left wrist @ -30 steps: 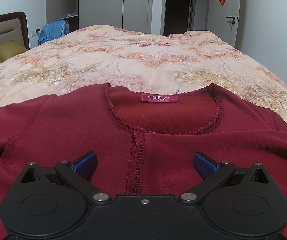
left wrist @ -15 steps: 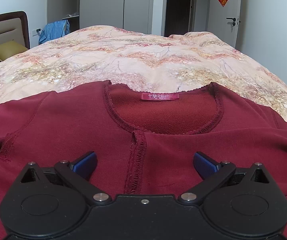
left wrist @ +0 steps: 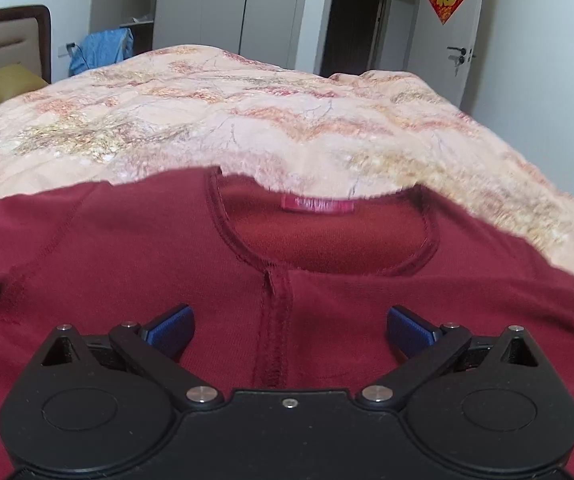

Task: Fold small clothes
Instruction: 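Move the left gripper over the sweater toward the other sleeve, then grasp the other sleeve cuff with the left gripper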

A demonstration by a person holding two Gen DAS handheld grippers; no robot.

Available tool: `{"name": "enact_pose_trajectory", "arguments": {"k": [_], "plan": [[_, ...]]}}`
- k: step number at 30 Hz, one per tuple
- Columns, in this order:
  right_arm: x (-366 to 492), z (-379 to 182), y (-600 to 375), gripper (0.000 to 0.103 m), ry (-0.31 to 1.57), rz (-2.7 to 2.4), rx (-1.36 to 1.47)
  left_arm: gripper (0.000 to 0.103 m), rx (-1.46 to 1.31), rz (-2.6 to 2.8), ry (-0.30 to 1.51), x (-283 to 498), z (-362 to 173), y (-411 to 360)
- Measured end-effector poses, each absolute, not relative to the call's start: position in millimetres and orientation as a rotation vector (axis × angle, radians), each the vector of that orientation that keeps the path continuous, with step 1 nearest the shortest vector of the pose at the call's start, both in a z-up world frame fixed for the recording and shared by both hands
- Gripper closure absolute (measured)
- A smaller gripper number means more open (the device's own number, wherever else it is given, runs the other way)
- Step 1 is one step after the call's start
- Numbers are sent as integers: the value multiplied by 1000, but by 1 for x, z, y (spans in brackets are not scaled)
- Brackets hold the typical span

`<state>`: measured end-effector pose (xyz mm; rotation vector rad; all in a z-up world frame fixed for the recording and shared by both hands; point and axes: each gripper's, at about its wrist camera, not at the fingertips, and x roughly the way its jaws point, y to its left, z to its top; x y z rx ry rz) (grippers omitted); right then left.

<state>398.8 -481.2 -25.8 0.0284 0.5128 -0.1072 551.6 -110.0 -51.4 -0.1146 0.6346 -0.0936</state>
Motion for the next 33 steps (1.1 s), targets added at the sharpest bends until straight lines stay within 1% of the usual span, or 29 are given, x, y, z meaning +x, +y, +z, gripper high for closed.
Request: {"name": "enact_pose_trajectory", "arguments": {"k": [1,3,11,15,17,20,23,28,33], "plan": [[392,-20,-480,7,494,-100,33,1,-123,-91,632,550,-44,-106],[377,-8,-477,0,456,-88,37,1,-140,-89,621,545,-27,-96],[339,38,-428,0,427,44,51,1,-155,102,528,507,55,-23],[317,51,-380,0,423,184,68,1,-95,211,498,476,84,33],[307,55,-351,0,429,244,51,0,-87,264,511,460,91,66],[291,54,-302,0,447,299,-12,0,-90,327,537,440,92,115],[279,49,-257,0,478,364,-54,0,-96,398,563,421,83,168],[256,38,-211,0,551,443,-97,0,-189,487,582,397,42,249],[228,22,-207,0,562,497,-37,1,-343,568,542,381,0,296]]}}
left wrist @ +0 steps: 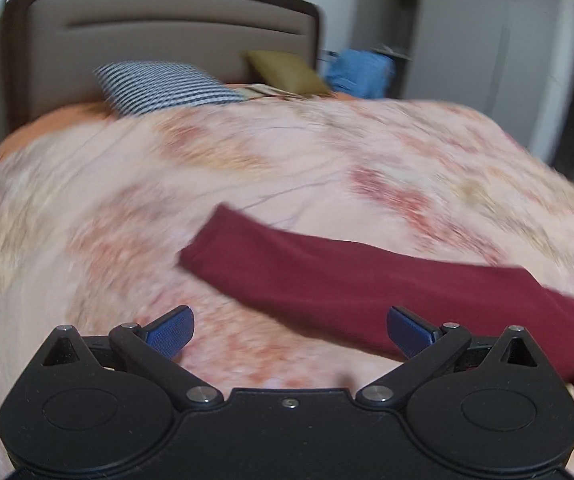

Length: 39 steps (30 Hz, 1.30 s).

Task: Fold small clothes
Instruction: 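Grasp the other sleeve cuff with the left gripper, then fold the held sleeve across the sweater body with the left gripper, release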

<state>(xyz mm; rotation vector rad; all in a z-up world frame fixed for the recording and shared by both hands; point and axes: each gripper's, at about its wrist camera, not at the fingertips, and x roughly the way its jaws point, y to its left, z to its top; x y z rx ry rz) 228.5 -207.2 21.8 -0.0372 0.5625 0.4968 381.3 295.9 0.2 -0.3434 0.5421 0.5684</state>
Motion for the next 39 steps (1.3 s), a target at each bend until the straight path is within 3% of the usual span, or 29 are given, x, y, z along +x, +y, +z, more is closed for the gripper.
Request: {"name": "enact_pose_trajectory", "arguments": {"k": [4,13,15,17,29,39], "plan": [[212,10,-211,0,569,462,7,2,-431,573,492,384,-13,314],[224,0,-224,0,578,431,145,45,-528,701,380,394,-16,348],[226,-1,-222,0,566,419,123,73,-518,716,382,395,-16,350],[228,-2,-222,0,565,415,122,93,-513,727,391,396,-17,352],[233,-4,-230,0,564,402,141,98,-304,580,275,410,41,310],[232,12,-263,0,499,379,128,98,-161,304,171,458,133,174]]}}
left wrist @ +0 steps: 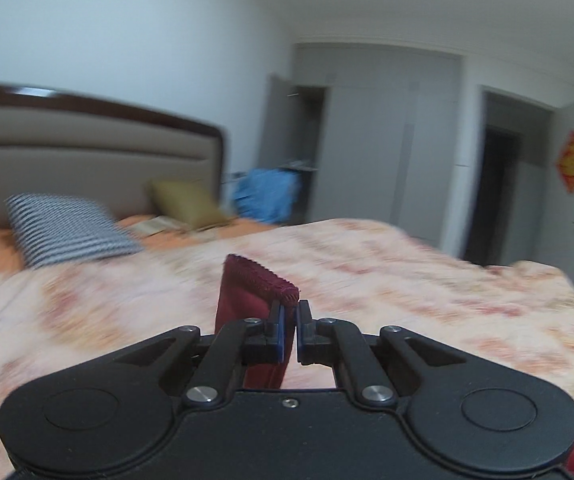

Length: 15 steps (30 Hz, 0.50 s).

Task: Fold small clothes
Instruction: 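Fold the held sleeve across the sweater body with the left gripper, release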

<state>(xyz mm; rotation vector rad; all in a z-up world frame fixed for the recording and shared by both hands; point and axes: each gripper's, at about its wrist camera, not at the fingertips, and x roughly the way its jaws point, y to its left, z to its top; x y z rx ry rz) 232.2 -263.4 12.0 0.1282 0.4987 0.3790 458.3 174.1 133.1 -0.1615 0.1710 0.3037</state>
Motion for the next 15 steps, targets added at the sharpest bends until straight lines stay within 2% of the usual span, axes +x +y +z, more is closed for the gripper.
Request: {"name": "enact_pose_trajectory", "arguments": {"k": [7,15], "plan": [[231,20,-303,0,465,309,80,98,-144,27,145,480,151,41],[231,12,-342,0,478,242,126,98,-88,-153,292,503,67,-93]]}}
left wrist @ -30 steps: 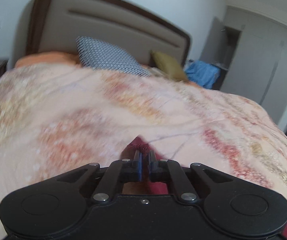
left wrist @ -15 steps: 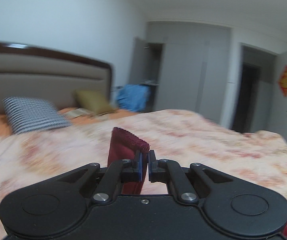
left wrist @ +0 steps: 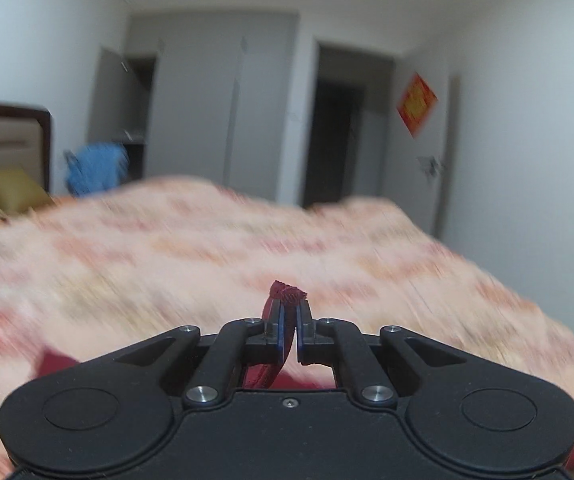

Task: Fold small clothes
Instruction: 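Fold the held sleeve across the sweater body with the left gripper, release, then withdraw the open left gripper toward the sweater side edge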

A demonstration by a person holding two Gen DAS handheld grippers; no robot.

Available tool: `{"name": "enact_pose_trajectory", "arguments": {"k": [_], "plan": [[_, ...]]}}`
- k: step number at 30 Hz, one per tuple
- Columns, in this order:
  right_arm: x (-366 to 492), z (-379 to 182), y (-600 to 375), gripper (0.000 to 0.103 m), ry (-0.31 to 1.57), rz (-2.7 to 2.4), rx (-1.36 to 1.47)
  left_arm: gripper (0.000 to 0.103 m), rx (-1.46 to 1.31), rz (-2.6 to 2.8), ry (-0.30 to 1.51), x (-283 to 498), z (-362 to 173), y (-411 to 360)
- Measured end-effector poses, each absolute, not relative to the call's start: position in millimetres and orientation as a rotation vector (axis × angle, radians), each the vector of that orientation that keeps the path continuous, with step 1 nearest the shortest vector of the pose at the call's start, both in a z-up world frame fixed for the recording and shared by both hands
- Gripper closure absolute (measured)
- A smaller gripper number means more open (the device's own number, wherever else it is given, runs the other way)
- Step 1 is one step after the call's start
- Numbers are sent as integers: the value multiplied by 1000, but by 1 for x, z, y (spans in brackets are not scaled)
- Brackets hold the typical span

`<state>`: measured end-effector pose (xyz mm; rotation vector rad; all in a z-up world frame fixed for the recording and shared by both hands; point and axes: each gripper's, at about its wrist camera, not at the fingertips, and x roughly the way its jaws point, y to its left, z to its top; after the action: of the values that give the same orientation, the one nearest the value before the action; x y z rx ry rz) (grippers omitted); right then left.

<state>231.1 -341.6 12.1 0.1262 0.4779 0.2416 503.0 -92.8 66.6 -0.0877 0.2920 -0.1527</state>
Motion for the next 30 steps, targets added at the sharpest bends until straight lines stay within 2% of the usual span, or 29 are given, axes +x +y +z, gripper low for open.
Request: {"name": "enact_pose_trajectory", "arguments": {"k": [4,7,10,12,13,14,15,18,20,30], "plan": [[226,7,-351,0,493,234,131,98,-103,-200,409,507,19,-110],[223,2,-357,0,503,227,132,93,-102,-228,454,505,4,-114],[223,-3,-360,0,517,215,141,68,-89,-269,494,508,1,-118],[226,-5,-362,0,527,213,157,40,-84,-269,488,503,7,-118],[227,-6,-362,0,531,214,165,34,-82,-264,480,500,13,-116],[229,-6,-362,0,534,216,171,24,-86,-260,468,499,18,-113],[230,-6,-362,0,534,220,172,17,-91,-259,455,498,24,-109],[240,-4,-357,0,536,236,149,4,-95,-227,424,493,38,-94],[248,-1,-352,0,539,249,124,1,-90,-185,403,489,46,-79],[291,20,-312,0,500,362,48,1,-123,176,350,467,108,61]]}}
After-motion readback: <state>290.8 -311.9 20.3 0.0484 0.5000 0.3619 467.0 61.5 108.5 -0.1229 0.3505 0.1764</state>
